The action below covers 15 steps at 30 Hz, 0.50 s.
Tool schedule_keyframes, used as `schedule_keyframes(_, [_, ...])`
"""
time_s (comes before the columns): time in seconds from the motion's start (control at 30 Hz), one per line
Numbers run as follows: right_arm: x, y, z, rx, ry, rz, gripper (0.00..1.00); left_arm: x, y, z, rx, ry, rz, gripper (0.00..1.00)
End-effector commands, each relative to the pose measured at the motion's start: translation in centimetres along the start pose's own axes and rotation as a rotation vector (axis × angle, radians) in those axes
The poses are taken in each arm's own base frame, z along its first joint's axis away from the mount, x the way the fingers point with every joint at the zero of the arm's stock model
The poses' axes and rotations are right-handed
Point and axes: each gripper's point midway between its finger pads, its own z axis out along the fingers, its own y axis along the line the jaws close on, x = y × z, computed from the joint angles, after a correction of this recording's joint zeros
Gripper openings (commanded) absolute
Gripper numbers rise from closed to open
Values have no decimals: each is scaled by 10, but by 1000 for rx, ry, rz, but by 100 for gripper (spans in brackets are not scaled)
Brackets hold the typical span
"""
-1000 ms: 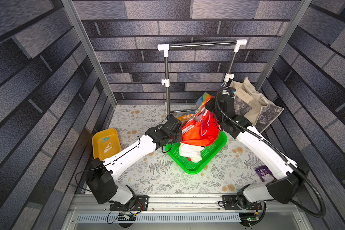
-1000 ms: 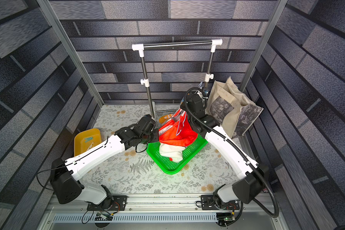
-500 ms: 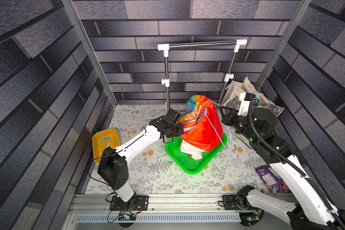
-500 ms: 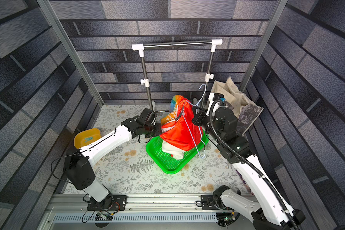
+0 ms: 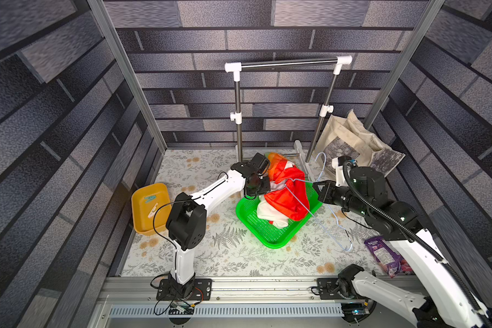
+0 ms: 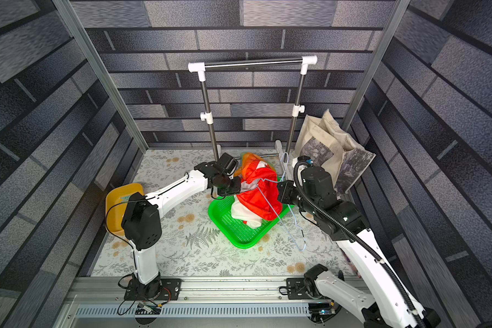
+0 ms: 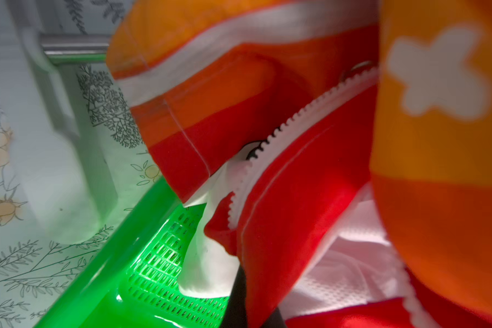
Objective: Remove the clothespins securing jackets to the hanger
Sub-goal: Remove the jacket from the hanger.
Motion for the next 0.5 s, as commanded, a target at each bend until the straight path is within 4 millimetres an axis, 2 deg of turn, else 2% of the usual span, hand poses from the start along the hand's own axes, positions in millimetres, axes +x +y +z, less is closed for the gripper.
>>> schedule_keyframes(0.0, [-8,-10,-18,85,-10,-71,0,35,34,8,-219,128,91,0])
schedule_keyframes(0.1, [-8,-1,-32,52,28,-117,0,32,44,-1,-270,101,103,3])
schedule_keyframes(0.13, [-9,2,-38,39,32,-125,0,28,43,-7,-258,85,100,17])
schedule_keyframes(0.17, [-11,5,-43,28,31,-131,0,25,40,-13,-244,68,104,37])
schedule_keyframes(0.23, [-17,11,-52,8,12,-138,0,18,26,-33,-175,21,135,99])
schedule_keyframes(0.3, [-22,16,-58,-10,3,-157,0,9,10,-59,-115,-39,152,100])
schedule_keyframes(0.4, [-20,20,-67,-13,57,-205,0,-10,-3,-99,-91,-133,169,100])
schedule_keyframes(0.47, [-17,22,-72,-10,99,-229,0,-29,-8,-115,-77,-190,161,100])
